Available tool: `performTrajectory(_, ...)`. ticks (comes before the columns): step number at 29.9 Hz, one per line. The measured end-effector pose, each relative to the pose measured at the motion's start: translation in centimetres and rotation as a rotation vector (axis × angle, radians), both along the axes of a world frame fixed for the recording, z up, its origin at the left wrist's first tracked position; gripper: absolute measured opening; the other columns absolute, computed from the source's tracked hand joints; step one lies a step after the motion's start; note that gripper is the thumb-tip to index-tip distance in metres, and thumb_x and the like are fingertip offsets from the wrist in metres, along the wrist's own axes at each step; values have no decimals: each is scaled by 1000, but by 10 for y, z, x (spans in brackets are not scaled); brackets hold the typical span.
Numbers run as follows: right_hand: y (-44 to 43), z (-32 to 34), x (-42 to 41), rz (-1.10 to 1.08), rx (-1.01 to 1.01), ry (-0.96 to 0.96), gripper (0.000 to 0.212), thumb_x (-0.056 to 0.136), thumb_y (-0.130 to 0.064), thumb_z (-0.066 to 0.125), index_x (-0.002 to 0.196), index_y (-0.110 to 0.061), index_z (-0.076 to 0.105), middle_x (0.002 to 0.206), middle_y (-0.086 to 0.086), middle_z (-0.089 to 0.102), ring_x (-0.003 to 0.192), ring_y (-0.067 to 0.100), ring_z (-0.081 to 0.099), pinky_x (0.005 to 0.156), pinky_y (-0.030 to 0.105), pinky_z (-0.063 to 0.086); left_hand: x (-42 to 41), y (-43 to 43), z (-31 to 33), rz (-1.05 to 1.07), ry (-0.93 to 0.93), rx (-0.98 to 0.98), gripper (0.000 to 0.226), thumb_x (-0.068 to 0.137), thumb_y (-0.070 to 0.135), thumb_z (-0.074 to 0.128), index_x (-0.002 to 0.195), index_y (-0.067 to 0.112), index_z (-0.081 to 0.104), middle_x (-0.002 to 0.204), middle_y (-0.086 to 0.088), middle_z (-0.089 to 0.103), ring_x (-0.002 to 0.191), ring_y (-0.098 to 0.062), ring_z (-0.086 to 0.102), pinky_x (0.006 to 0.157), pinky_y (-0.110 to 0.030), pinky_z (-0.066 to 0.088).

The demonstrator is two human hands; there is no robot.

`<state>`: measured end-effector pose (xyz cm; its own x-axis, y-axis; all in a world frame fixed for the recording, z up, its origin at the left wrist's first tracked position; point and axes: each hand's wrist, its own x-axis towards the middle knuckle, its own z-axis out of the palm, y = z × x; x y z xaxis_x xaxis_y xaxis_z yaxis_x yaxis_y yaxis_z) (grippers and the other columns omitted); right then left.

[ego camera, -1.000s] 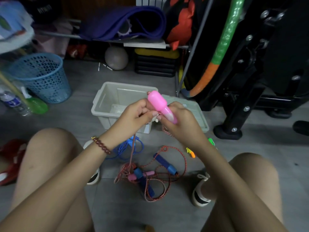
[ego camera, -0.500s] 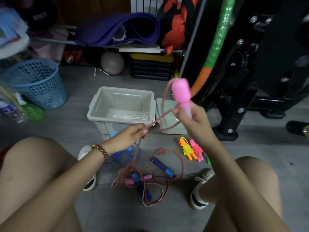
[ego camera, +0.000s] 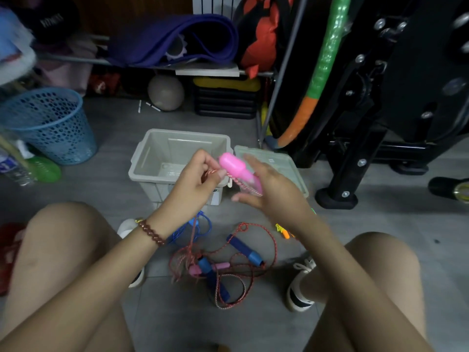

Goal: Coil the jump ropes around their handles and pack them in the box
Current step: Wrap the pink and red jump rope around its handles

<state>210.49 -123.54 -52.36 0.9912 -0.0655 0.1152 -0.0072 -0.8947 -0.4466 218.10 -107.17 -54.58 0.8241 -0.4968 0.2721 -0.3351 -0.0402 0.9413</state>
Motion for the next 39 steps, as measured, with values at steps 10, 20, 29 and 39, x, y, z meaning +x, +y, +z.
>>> performTrajectory(10, 8, -3, 6, 68, 391, -342, 14, 90, -10, 58, 102, -5, 61, 119, 0, 50, 105, 1, 49, 89, 12, 37, -1, -5, 9, -135, 99, -152, 12, 80, 16, 59, 78, 14, 48, 58, 14, 55, 57, 2, 46, 57, -14, 37)
performTrajectory(20, 0, 14, -4, 126, 1127, -147, 13, 89, -15, 49, 98, -22, 55, 113, 4, 69, 117, 16, 58, 102, 33, 41, 12, -10, -51, -273, 362, 152, 28, 97, 14, 44, 71, 13, 53, 57, 12, 57, 56, 3, 51, 65, -13, 42)
performTrajectory(29, -6, 8, -6, -16, 603, -97, 16, 90, -11, 52, 101, -20, 43, 67, -8, 47, 53, 3, 43, 53, 26, 38, 24, 0, -72, 16, 200, 404, 26, 99, 17, 42, 73, 17, 40, 58, 2, 37, 52, -13, 36, 56, -30, 39)
performTrajectory(39, 14, -8, 3, 8, 329, -45, 22, 81, -30, 71, 76, -12, 60, 66, 2, 58, 63, 18, 53, 58, 35, 40, -11, -11, -2, -153, 76, -88, 20, 88, 5, 52, 100, 20, 50, 84, 8, 57, 77, 5, 54, 72, -14, 43)
